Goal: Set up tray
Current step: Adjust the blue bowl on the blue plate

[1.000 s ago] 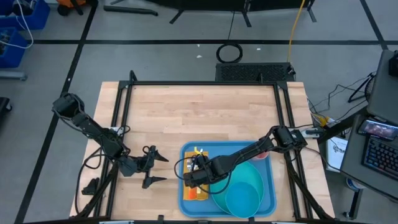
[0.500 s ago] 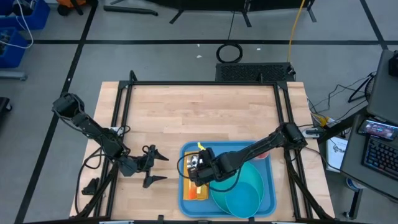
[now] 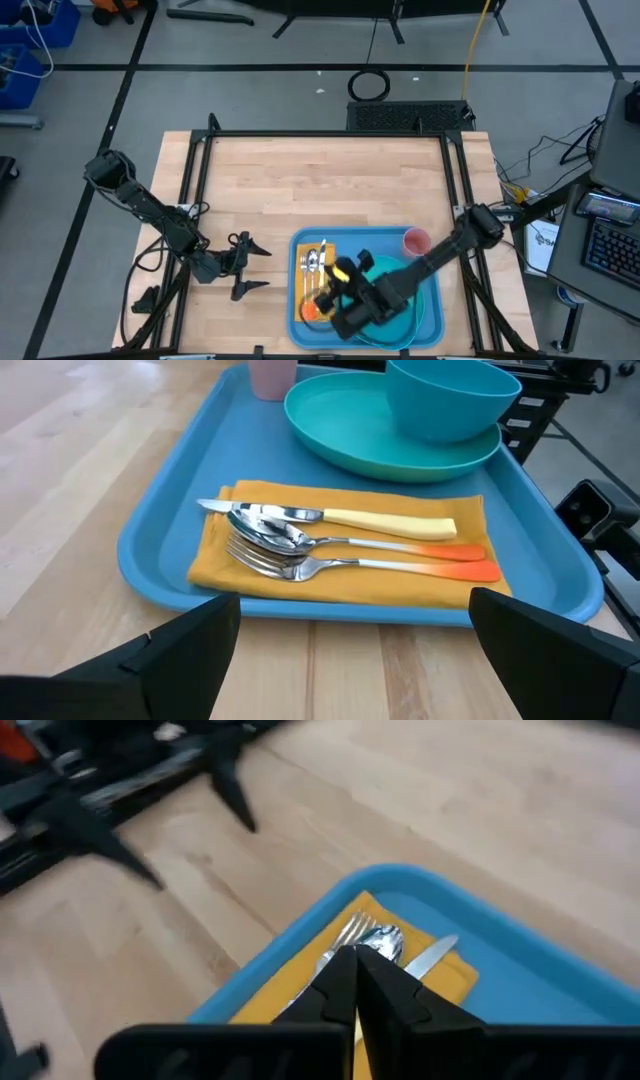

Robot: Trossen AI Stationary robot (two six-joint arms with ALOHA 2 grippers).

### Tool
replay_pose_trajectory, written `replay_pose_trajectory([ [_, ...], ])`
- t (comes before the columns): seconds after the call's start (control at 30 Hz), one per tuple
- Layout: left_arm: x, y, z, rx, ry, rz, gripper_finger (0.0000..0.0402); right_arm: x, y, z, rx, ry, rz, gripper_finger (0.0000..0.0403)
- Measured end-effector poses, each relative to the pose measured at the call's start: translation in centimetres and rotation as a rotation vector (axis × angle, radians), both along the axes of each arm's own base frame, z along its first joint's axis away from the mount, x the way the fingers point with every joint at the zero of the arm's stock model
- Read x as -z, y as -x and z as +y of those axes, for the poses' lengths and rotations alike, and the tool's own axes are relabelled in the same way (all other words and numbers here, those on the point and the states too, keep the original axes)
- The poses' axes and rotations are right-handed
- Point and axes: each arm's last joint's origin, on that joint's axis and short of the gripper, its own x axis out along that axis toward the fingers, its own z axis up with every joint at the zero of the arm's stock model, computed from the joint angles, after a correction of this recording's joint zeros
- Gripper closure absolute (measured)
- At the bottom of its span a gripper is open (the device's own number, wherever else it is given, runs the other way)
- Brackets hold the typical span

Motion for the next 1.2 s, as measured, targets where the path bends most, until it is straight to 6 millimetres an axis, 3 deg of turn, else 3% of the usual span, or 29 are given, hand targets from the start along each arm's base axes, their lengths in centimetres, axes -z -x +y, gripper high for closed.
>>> replay_pose_trajectory([
  [0.27, 0.1, 0.0, 0.1, -0.011, -0.031, 0.000, 0.0004, -0.1, 4.2, 5.5, -0.181, 0.298, -0.015, 0.0403],
  [0.43, 0.1, 0.0, 0.2, -0.033, -0.067, -0.011, 0.0004, 0.5, 6.9, 7.3, -0.273, 0.434, 0.022, 0.0403],
  [0.87, 0.0, -0.4, 1.0, -0.134, -0.130, -0.039, 0.0004, 5.1, 13.5, 10.5, -0.343, 0.447, -0.093, 0.0403],
  [1.03, 0.0, -0.9, 1.7, -0.183, -0.110, -0.037, 0.0004, 5.6, 16.7, 11.8, -0.362, 0.367, -0.176, 0.0403],
  [1.2, 0.0, -1.3, 2.3, -0.233, -0.077, -0.036, 0.0004, 5.0, 17.3, 10.8, -0.301, 0.203, -0.129, 0.0403],
])
